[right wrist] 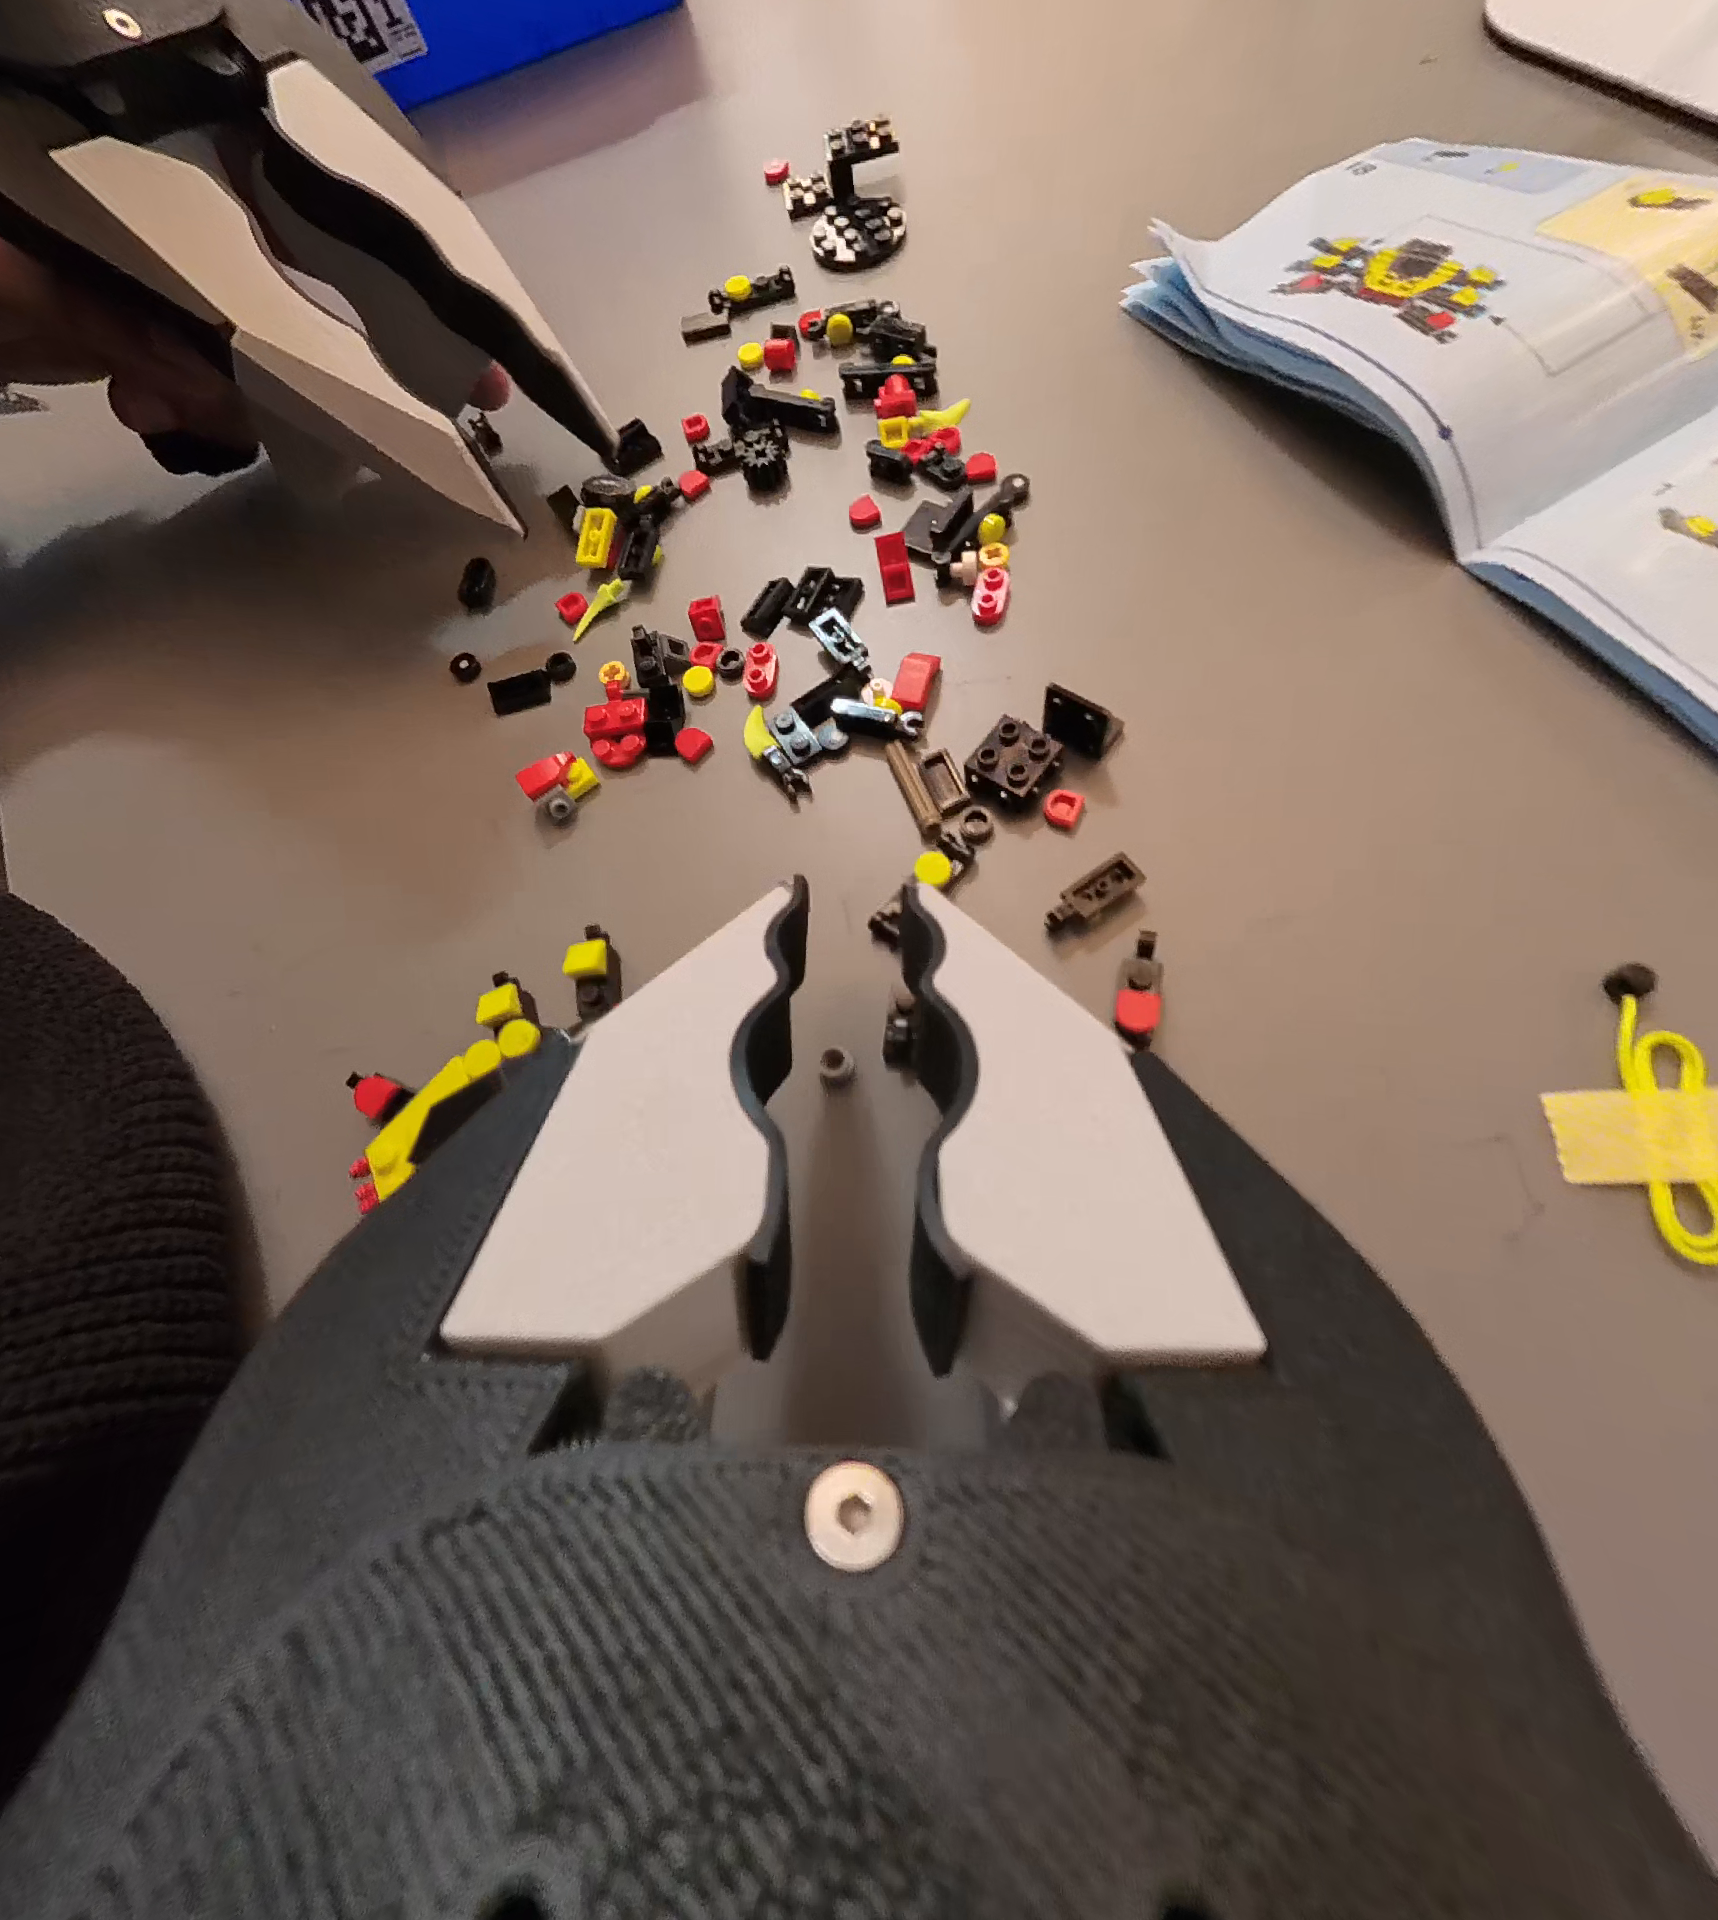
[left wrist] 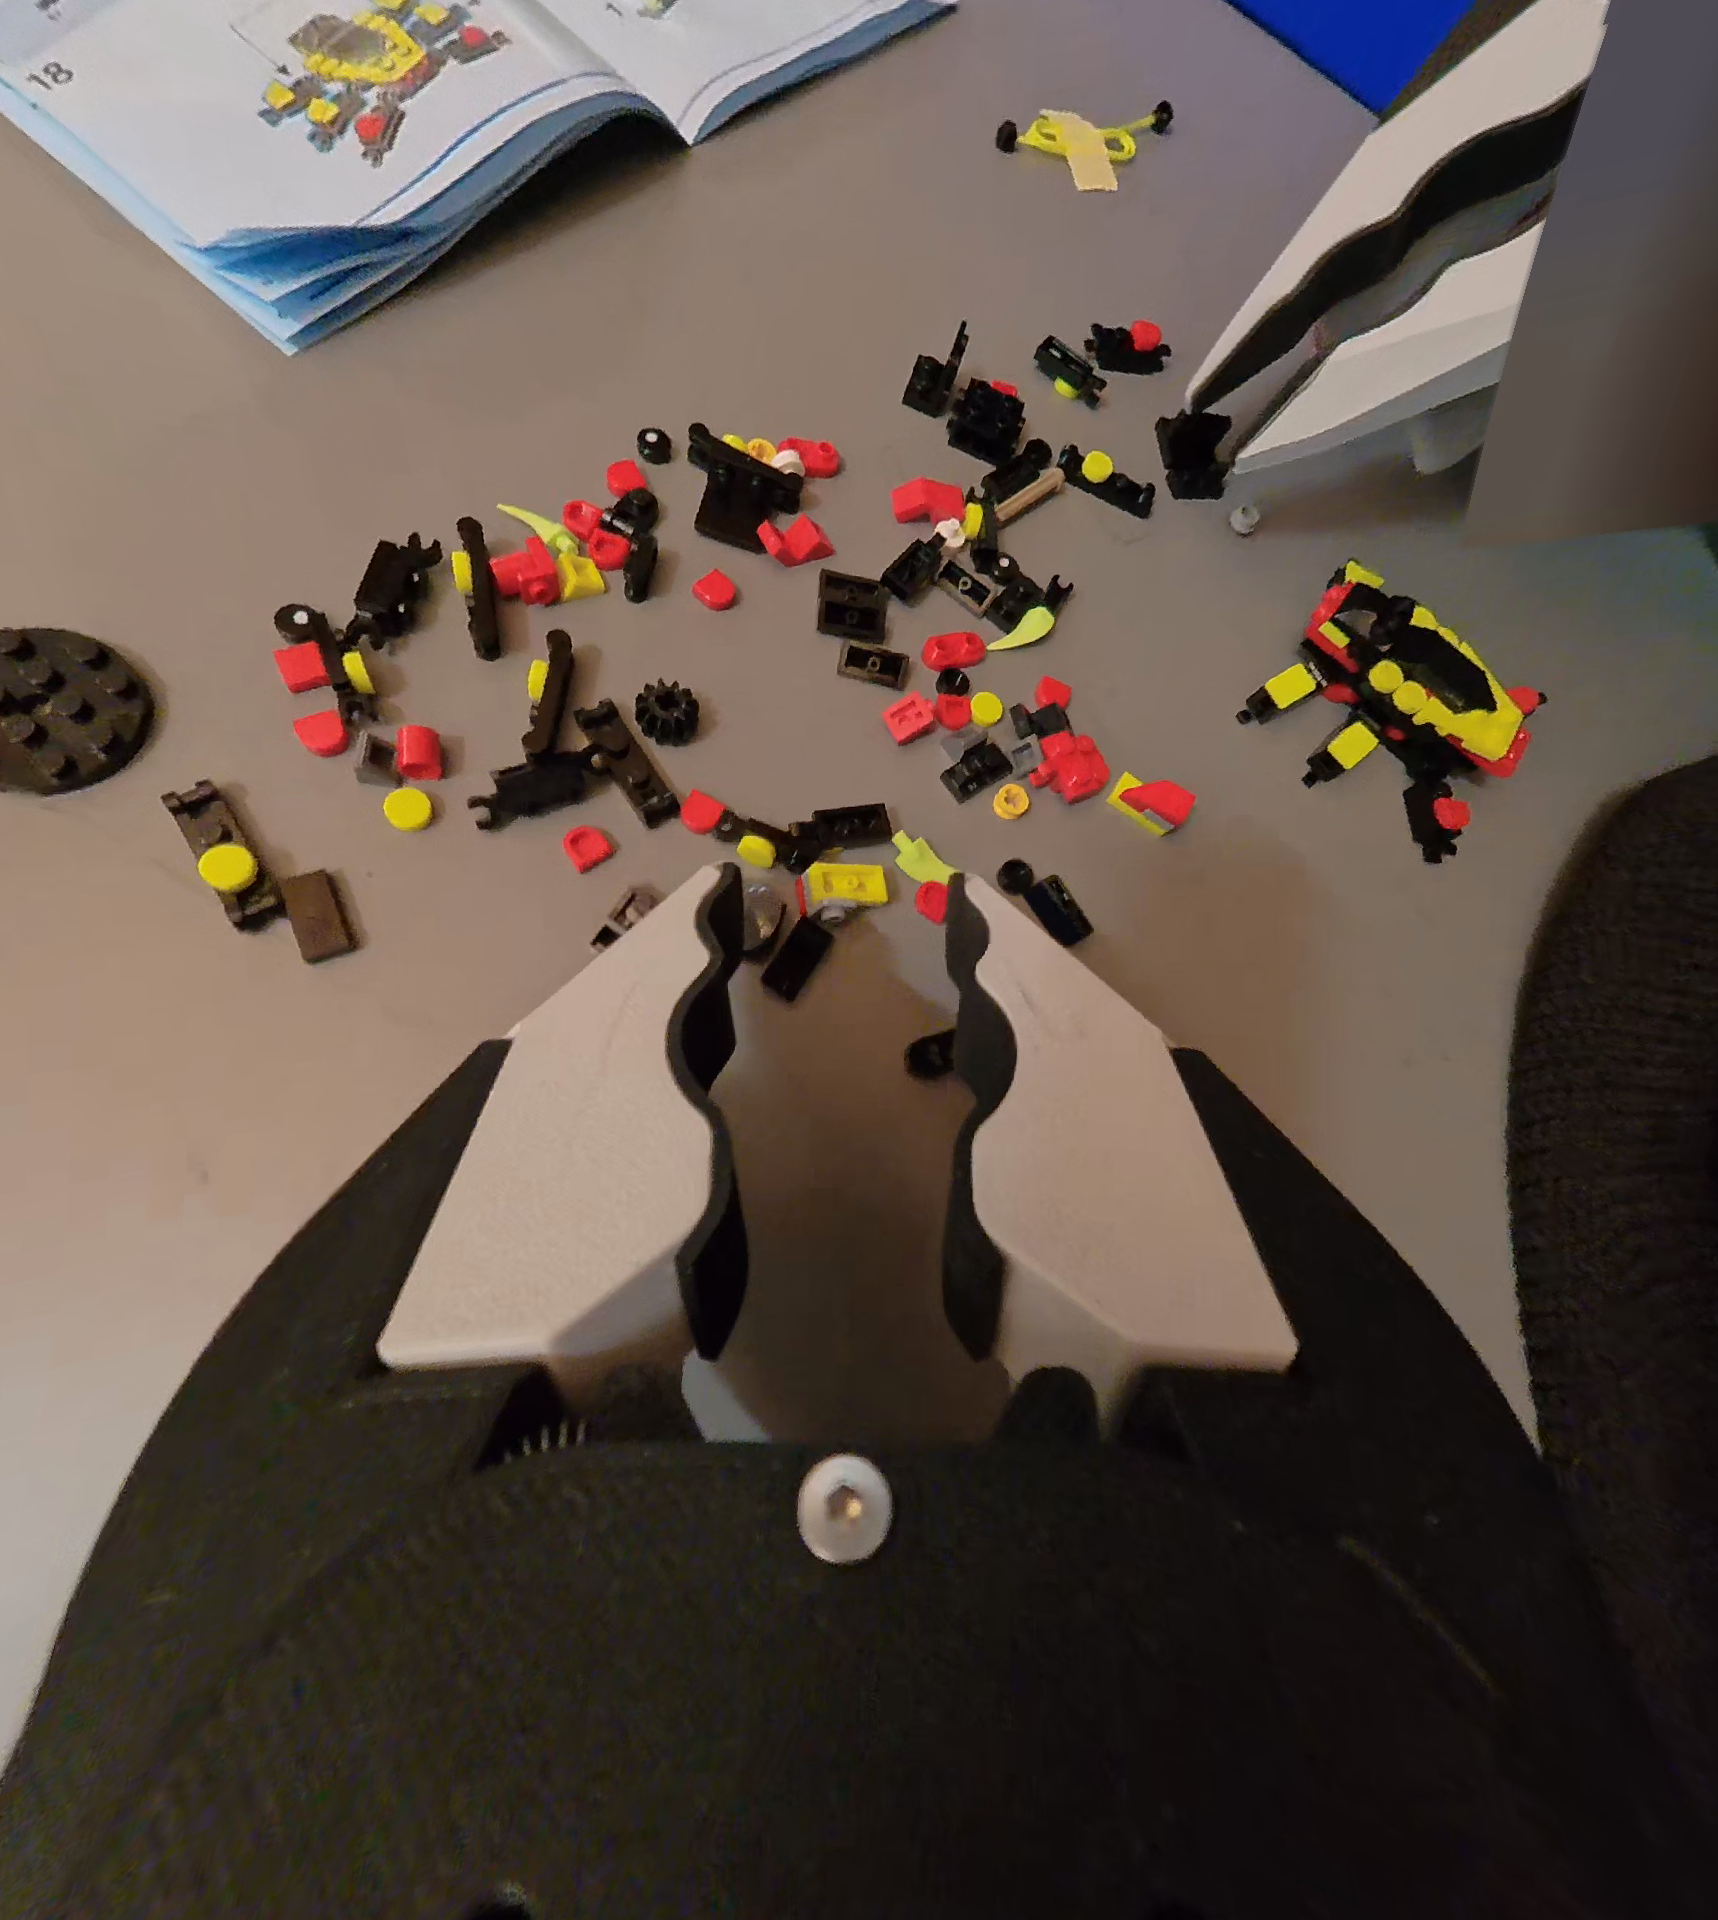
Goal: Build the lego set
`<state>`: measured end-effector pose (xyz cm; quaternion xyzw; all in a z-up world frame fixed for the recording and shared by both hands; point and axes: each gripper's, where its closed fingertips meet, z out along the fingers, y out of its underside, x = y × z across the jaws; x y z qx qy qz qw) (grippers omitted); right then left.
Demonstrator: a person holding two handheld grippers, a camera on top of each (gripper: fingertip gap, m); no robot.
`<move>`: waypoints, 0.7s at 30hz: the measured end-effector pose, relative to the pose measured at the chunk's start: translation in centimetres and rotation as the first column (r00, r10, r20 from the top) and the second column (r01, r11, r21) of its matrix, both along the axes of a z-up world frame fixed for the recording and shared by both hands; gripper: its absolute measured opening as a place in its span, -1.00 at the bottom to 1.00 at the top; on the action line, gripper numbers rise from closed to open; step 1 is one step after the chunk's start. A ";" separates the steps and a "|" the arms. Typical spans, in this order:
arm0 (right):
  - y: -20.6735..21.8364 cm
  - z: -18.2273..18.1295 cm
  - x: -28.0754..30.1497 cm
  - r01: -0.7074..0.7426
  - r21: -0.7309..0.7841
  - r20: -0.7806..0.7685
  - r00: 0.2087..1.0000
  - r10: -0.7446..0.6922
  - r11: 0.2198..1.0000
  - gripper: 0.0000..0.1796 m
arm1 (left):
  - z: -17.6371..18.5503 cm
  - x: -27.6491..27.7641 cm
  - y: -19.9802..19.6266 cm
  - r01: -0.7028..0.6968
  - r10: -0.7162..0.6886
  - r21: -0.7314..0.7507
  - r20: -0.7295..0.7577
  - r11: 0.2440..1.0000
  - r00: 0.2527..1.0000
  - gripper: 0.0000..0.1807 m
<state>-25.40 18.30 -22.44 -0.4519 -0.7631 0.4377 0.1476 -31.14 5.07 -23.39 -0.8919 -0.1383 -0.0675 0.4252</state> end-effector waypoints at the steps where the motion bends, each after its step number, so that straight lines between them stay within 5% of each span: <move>1: 0.1 0.0 0.1 0.005 0.002 0.001 1.000 -0.005 1.000 -0.82 | 0.0 0.1 0.2 0.007 -0.007 0.001 0.001 1.000 1.000 -0.59; 21: 1.2 -0.6 0.6 0.050 -0.006 0.022 0.999 -0.050 0.999 -0.82 | 0.1 0.4 1.6 0.061 -0.061 0.009 -0.007 0.998 0.998 -0.53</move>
